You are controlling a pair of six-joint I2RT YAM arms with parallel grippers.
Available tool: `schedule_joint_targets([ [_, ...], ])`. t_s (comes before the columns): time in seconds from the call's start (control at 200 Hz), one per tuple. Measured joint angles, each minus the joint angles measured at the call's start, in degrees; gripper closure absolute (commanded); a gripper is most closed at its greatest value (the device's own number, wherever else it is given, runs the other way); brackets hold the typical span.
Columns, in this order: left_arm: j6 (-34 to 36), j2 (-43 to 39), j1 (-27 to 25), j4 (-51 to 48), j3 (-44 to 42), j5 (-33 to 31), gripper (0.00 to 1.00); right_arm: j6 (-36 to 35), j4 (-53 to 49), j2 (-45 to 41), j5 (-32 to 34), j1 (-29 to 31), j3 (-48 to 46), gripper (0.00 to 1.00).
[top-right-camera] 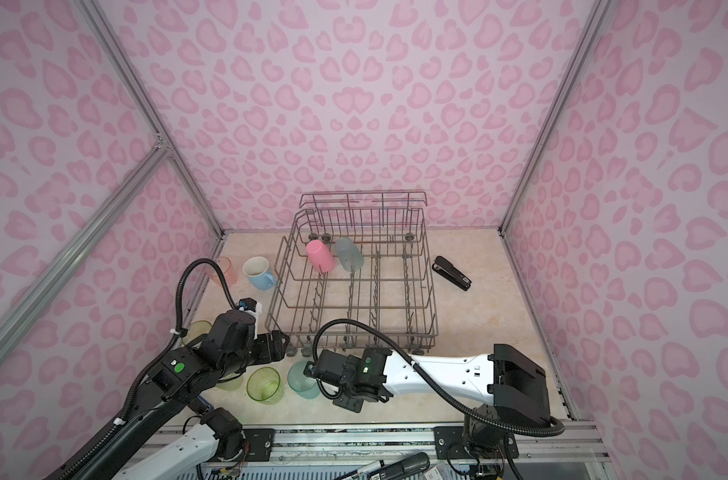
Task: Load the cups into the dish rack
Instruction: 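Close the right gripper on the rim of the pale green mug, then lift the pale green mug over the rack toward the left gripper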
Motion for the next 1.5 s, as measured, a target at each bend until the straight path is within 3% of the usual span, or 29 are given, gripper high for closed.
schedule_joint_targets([
  [0.41,0.0,-0.1,0.0,-0.1,1.0,0.1,0.14,1.5,-1.7,-5.6,0.7,2.6,0.9,1.0],
  [0.85,-0.5,2.5,0.0,-0.3,6.0,1.8,0.14,1.5,-2.6,-18.2,1.9,1.9,3.1,1.0],
  [1.045,-0.5,5.2,0.0,0.3,9.6,5.3,0.14,1.7,-2.5,-23.0,1.7,-5.2,6.2,1.0],
  [1.26,-0.5,11.4,0.0,3.3,15.7,10.6,0.14,3.5,-0.3,-24.8,-1.0,-18.0,11.2,1.0],
  [1.5,-2.6,19.9,0.5,10.0,22.5,16.9,0.14,12.2,8.3,-21.3,-7.6,-32.4,14.6,1.0],
])
